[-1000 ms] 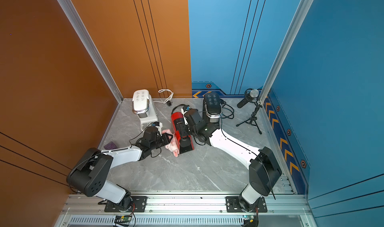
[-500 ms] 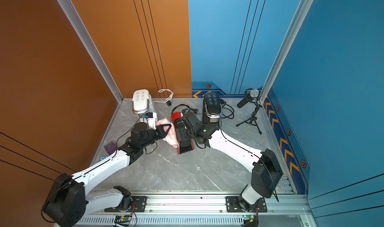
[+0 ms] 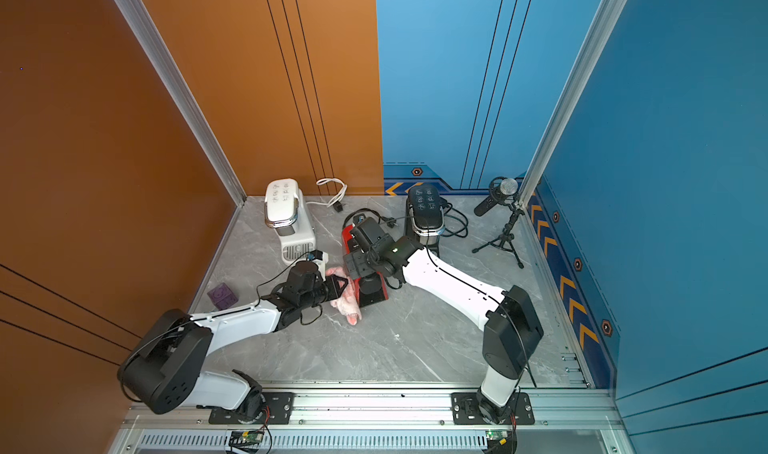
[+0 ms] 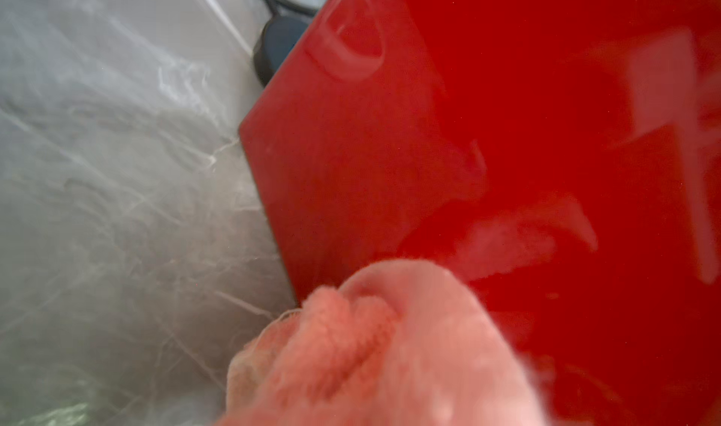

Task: Wipe the surface of a coffee machine
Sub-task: Wipe the dirt from the surface of the coffee machine.

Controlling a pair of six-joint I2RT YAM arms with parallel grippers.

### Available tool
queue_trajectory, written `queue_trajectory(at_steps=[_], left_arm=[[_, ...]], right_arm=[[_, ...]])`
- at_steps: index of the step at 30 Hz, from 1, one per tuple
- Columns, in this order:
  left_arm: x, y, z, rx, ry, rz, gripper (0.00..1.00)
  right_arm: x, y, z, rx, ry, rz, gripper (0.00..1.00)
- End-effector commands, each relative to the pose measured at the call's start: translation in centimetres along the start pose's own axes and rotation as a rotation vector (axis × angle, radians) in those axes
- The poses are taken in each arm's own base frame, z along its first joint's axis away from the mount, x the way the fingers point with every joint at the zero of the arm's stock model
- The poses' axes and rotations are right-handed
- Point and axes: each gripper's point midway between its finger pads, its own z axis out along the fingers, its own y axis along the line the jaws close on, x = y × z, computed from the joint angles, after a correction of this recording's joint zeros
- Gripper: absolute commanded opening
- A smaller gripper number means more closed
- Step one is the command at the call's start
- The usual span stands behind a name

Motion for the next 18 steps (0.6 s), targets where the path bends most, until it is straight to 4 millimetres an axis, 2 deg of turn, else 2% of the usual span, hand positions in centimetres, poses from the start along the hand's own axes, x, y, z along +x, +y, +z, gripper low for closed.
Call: queue_trajectory(at_steps=[1, 10, 12, 18], left_arm=[[-0.3, 0.4, -0.3, 0.012, -0.022, 0.004, 0.00], [-2.0, -0.7, -3.9, 0.101, -0.100, -0.014, 0.00], [-2.3, -0.8, -4.5, 0.111, -0.110, -0.019, 0.00], [-2.7, -1.3, -5.9, 0.125, -0.124, -0.007, 0.00]], right_arm=[[1.1, -0.7, 1.2, 0.024, 0.069, -0.018, 1.00], [2.9, -0.9, 2.8, 0.123, 0.167, -0.046, 0.98], [3.4, -1.1, 2.5, 0.159, 0.184, -0.059, 0.93], [5.0, -0.8, 1.6, 0.144, 0.232, -0.059, 0.71]])
